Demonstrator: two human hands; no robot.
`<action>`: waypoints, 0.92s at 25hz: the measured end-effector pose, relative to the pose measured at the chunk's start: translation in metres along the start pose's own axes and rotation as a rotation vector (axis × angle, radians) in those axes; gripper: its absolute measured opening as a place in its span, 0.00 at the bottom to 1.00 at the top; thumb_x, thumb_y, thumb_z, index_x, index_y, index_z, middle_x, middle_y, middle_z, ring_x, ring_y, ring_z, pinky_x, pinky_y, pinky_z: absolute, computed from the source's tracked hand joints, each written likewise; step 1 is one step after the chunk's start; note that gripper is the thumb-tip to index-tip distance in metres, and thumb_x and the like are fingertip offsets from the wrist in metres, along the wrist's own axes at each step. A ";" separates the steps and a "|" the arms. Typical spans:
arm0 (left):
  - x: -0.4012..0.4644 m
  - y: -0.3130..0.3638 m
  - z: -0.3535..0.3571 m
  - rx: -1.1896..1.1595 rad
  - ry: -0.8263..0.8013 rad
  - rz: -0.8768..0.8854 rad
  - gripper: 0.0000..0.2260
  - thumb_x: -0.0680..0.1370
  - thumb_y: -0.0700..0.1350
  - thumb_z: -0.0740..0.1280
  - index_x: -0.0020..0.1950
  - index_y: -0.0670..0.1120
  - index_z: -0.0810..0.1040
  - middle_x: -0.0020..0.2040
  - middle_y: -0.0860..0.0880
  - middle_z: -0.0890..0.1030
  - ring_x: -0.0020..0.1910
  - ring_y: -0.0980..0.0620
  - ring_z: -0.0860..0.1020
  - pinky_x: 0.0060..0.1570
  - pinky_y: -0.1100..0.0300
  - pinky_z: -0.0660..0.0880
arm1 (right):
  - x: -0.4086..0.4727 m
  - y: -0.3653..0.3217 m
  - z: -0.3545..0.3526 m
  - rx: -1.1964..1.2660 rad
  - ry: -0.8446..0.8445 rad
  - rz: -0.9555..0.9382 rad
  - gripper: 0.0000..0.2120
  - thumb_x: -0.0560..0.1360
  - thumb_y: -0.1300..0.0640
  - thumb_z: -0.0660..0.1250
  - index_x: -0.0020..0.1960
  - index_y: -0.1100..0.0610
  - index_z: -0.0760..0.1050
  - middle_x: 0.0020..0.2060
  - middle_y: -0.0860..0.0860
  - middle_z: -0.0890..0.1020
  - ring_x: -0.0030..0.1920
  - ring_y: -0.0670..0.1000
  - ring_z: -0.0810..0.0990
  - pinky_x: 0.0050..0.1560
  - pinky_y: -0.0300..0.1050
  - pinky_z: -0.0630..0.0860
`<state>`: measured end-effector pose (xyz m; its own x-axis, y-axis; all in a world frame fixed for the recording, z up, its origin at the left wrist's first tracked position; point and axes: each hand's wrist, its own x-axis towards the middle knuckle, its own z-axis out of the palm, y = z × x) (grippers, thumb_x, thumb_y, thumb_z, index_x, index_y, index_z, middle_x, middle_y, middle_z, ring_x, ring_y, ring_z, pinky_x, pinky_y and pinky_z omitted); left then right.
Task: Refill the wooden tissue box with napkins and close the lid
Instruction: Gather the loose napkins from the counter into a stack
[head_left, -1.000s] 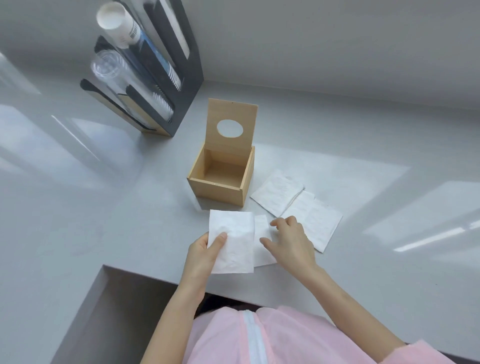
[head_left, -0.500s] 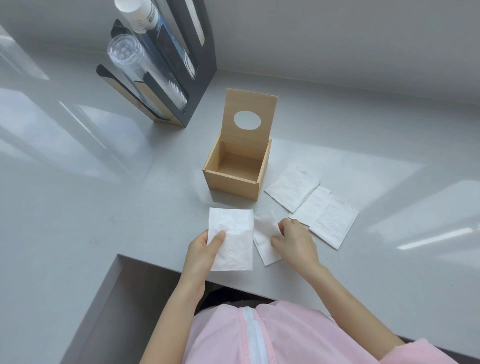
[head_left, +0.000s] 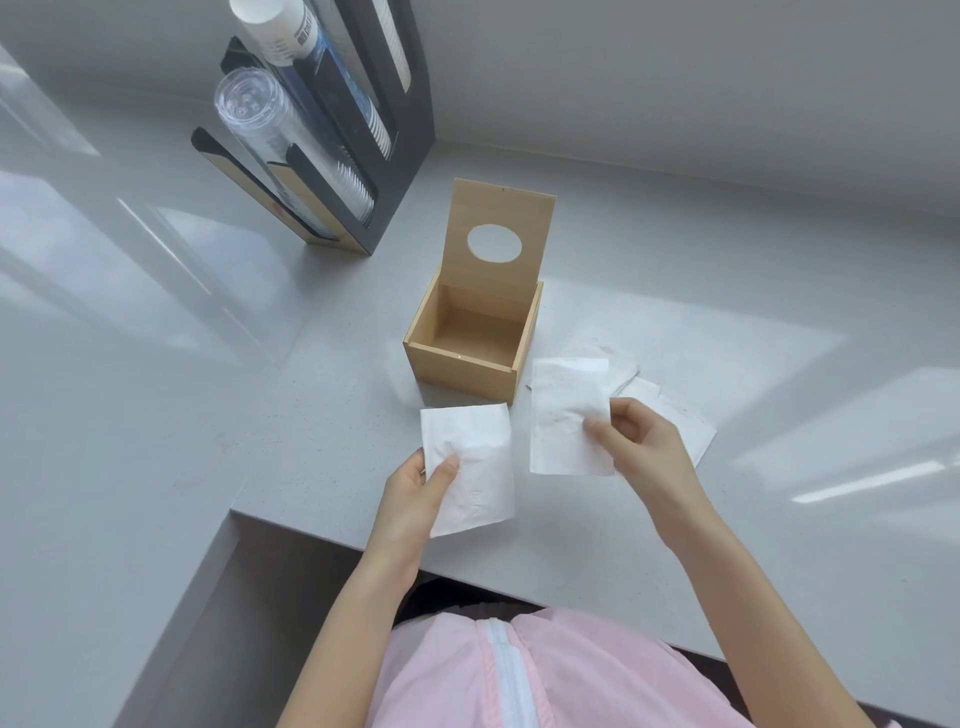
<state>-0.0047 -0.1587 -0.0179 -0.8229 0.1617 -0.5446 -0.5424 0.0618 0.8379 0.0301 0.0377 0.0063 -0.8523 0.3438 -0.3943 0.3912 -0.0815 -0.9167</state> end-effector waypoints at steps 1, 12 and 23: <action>0.001 0.001 0.002 -0.010 -0.011 -0.001 0.07 0.79 0.42 0.61 0.50 0.51 0.78 0.51 0.50 0.83 0.52 0.49 0.80 0.56 0.54 0.75 | -0.002 -0.004 -0.001 0.080 -0.045 -0.007 0.05 0.75 0.62 0.65 0.49 0.56 0.78 0.41 0.48 0.83 0.42 0.46 0.81 0.43 0.35 0.75; 0.009 0.005 0.020 -0.126 -0.238 -0.059 0.13 0.79 0.49 0.58 0.58 0.46 0.77 0.53 0.45 0.83 0.50 0.49 0.82 0.47 0.55 0.78 | -0.002 0.016 0.029 -0.101 -0.160 0.078 0.08 0.74 0.63 0.66 0.41 0.51 0.76 0.35 0.44 0.80 0.29 0.34 0.77 0.30 0.24 0.70; 0.015 0.004 0.035 0.000 -0.225 -0.056 0.06 0.78 0.42 0.62 0.50 0.49 0.78 0.49 0.46 0.83 0.46 0.48 0.81 0.46 0.56 0.77 | -0.001 0.023 0.025 -0.314 -0.123 0.051 0.03 0.74 0.60 0.65 0.43 0.53 0.76 0.40 0.49 0.81 0.40 0.48 0.78 0.40 0.37 0.72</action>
<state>-0.0131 -0.1220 -0.0218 -0.7333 0.3738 -0.5680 -0.5859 0.0764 0.8068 0.0307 0.0123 -0.0159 -0.8568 0.2301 -0.4614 0.5060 0.2031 -0.8383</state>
